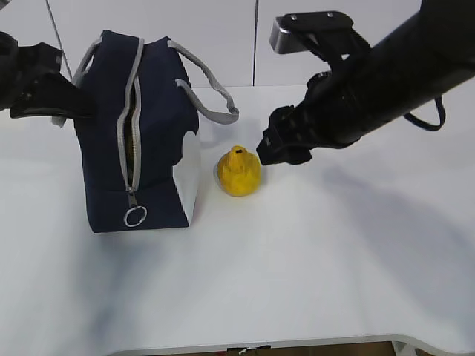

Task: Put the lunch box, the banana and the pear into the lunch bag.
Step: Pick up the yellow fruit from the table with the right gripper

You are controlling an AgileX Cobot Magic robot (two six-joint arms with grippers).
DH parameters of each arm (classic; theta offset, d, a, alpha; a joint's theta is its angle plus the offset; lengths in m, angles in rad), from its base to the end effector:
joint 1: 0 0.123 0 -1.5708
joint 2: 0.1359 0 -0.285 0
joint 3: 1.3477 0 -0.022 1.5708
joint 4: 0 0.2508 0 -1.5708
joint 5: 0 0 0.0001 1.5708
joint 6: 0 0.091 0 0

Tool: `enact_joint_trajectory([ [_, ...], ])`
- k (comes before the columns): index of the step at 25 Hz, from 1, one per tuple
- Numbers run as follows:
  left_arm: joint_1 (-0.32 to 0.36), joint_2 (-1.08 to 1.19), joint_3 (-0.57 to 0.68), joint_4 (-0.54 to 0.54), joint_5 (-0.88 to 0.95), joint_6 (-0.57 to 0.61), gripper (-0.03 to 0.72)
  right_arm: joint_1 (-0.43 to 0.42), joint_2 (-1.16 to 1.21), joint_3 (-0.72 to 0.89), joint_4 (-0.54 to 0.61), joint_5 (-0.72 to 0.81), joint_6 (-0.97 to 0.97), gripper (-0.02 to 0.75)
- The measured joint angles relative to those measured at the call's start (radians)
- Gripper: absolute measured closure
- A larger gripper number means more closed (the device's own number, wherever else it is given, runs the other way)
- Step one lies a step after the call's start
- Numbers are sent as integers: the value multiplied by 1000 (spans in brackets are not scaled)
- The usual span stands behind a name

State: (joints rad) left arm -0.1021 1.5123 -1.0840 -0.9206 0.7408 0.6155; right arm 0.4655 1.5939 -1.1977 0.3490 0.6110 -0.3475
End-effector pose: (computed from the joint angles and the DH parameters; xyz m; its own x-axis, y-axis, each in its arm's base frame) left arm 0.3099 -0.0809 0.2865 -0.8041 -0.0484 -0.5925 0.3198 0.8050 -0.4998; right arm 0.3018 0.1716 0.2796 -0.6620 -0.3960 -0.6363 -0.5896 0.7993 0.1160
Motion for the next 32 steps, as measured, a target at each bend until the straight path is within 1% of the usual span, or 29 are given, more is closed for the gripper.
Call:
enact_joint_trajectory([
  [4, 0, 0, 0, 0, 13, -3, 697, 0, 0, 114, 78, -158, -109, 224],
  [7, 0, 0, 0, 1, 13, -5, 697, 0, 0, 177, 166, -277, -233, 224],
  [10, 0, 0, 0, 1, 13, -5, 697, 0, 0, 217, 254, -379, -360, 224],
  [12, 0, 0, 0, 1, 15, -5, 697, 0, 0, 230, 284, -434, -404, 224],
  [18, 0, 0, 0, 1, 15, -5, 697, 10, 68, 238, 305, -523, -431, 224],
  [25, 0, 0, 0, -10, 15, -5, 697, 83, 129, 238, 313, -624, -430, 224],
  [29, 0, 0, 0, -19, 15, -5, 697, 85, 160, 238, 315, -699, -400, 224],
  [32, 0, 0, 0, -21, 15, -7, 697, 85, 166, 238, 298, -725, -371, 224],
])
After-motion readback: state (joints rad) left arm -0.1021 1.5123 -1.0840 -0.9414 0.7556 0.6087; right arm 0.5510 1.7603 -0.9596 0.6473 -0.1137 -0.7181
